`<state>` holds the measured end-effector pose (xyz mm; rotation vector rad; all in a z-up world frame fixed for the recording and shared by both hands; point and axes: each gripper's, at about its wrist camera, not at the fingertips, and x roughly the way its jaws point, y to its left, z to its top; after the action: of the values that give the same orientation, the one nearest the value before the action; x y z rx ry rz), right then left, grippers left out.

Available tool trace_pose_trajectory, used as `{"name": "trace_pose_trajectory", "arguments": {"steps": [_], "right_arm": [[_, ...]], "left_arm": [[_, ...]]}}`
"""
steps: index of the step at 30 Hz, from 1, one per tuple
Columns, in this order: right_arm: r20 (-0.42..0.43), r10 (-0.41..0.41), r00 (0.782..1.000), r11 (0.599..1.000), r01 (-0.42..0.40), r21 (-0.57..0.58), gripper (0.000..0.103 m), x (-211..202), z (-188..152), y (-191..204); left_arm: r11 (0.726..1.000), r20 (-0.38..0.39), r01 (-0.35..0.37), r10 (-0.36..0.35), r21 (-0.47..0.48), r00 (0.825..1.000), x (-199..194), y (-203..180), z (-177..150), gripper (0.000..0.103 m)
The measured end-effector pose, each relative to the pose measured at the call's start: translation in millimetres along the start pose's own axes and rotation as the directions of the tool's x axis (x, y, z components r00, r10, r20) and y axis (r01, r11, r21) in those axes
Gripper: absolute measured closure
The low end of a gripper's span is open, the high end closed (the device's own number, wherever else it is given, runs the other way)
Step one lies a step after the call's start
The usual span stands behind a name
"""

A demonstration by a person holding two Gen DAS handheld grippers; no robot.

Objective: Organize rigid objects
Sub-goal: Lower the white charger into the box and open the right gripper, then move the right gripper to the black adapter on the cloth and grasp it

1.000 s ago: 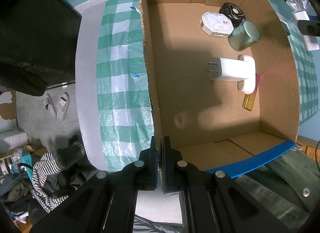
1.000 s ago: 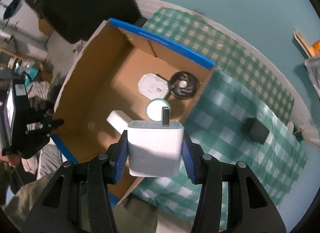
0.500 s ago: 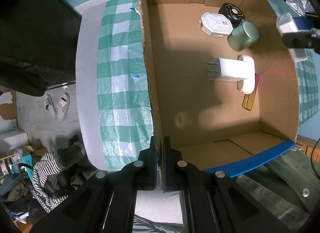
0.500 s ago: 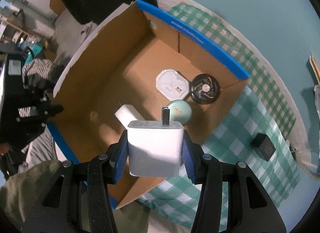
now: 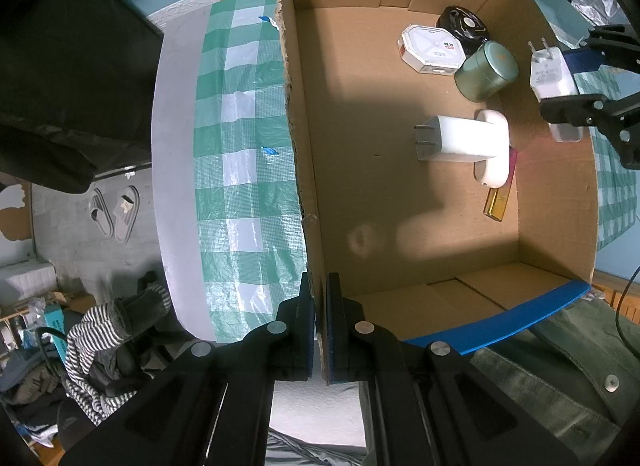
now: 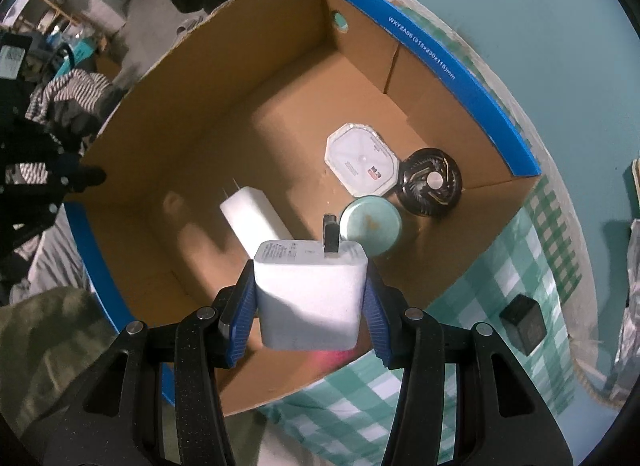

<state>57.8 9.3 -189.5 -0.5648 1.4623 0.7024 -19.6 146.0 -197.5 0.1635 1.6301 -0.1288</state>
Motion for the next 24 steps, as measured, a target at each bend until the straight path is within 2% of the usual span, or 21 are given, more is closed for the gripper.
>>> {"name": "trace_pose_trajectory", "arguments": {"steps": [5,7,24], "right_arm": [[-0.009,-0.005,1.0,1.0,0.005,0.004,0.054,3,-2,-4],[-0.001,-0.005,1.0,1.0,0.005,0.013,0.051,1,-2,-7],[0.055,-0.001,0.998,0.999,0.0,0.034,0.051,-19,-9,-14]], "left_arm": [[1.0,0.0,0.0,0.0,0.0,1.0,0,1,0,0.099],[1.0,0.0,-0.001,0.001,0.001,1.0,0,1,0,0.099],[1.0,0.002,-0.002,0.002,0.001,1.0,-1,0,1,0.099]]}}
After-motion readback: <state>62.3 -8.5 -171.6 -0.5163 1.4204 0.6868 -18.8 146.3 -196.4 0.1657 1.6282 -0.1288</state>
